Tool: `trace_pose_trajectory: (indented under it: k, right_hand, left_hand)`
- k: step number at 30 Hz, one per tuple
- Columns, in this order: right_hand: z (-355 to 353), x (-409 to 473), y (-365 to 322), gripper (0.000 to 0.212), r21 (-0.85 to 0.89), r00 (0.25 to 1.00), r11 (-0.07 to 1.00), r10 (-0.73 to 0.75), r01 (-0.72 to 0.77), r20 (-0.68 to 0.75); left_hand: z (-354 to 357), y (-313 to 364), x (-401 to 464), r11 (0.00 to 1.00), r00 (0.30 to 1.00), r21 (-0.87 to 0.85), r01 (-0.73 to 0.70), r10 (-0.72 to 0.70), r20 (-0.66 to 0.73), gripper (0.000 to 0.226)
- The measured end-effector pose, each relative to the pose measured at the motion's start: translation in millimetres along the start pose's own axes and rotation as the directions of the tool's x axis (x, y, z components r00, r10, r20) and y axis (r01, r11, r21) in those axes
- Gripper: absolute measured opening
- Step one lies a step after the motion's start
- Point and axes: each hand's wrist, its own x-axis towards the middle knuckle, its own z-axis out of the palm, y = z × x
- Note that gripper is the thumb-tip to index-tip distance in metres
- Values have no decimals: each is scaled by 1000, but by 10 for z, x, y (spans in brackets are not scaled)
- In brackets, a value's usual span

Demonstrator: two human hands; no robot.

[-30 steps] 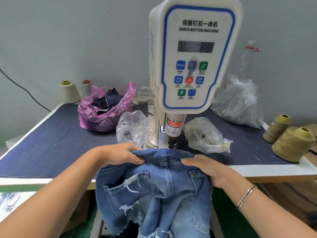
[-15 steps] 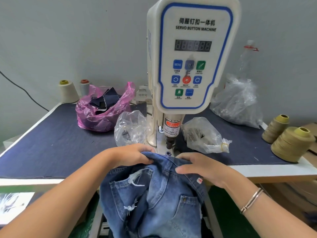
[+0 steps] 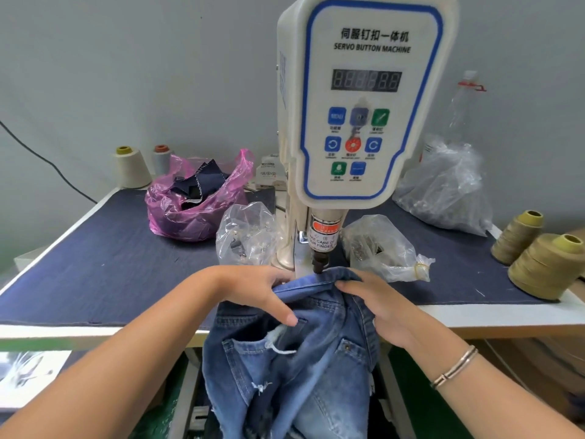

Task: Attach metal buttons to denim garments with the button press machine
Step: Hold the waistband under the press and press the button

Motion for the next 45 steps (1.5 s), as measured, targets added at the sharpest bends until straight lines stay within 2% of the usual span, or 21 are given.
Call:
trace_pose_trajectory:
  k: [3,7,10,14,16,17,19,22,24,27,30,31,34,37,40,42,45]
  right_hand:
    - [-32,31,84,22,45,999,998,48,-47,-13]
    - [-19,114,3,21,145,997,989,-4,16,-80]
    - [-10,238,-104,20,167,991,985,-16,38,-130]
    - [-15,329,-209,12,150,987,989,37,-14,-155]
    - [-78,331,-203,42,127,996,991,46,-37,-75]
    - [-109,323,-199,53,52,998,997,58,-57,-13]
    - [-139,305,-210,45,-151,989,985,99,-82,109]
    - [-164,301,-255,32,-304,985,950,111,-66,134]
    - [-177,306,-257,30,-311,988,949,95,-52,124]
    - [-192,320,-198,24,-223,994,973,85,-67,74]
    - [-207,342,-144,21,-136,997,988,77,-75,8]
    - [-212,348,-137,20,-113,997,991,78,-77,4]
    - [-208,343,-135,17,-106,997,992,77,-76,8]
    - [-177,343,-134,13,-79,998,995,64,-63,19]
    - [-163,357,-162,14,-15,998,998,58,-58,23]
    - [-163,373,-160,24,3,997,997,71,-71,-2]
    - [-129,432,-108,38,17,994,996,85,-84,-64]
  left_hand:
    - [14,-44,9,996,998,66,62,-64,29,47]
    - [-85,-24,59,994,999,101,43,-44,0,15]
    - [-194,8,104,995,998,98,2,4,-70,15]
    - [-282,-17,191,996,993,79,-42,50,-107,17]
    - [-264,-48,235,998,989,48,-43,49,-140,24]
    - [-247,-67,255,999,986,-1,-48,48,-161,31]
    - [-215,-96,282,989,981,-126,-78,54,-185,39]
    - [-199,-80,285,967,978,-228,-108,63,-196,34]
    - [-206,-70,255,964,976,-245,-98,45,-214,36]
    - [-206,-52,177,972,992,-232,-46,16,-128,65]
    - [-183,-44,110,1000,998,-16,26,-27,-57,82]
    - [-177,-59,105,998,997,38,50,-48,-59,72]
    - [-172,-80,89,998,996,45,47,-44,-77,19]
    - [-197,-112,70,995,995,-99,18,-27,-92,11]
    - [-211,-172,64,942,994,-335,-5,-33,-106,36]
    - [-186,-219,111,896,994,-443,2,-51,-98,46]
    - [-98,-265,217,839,986,-545,18,-106,-130,46]
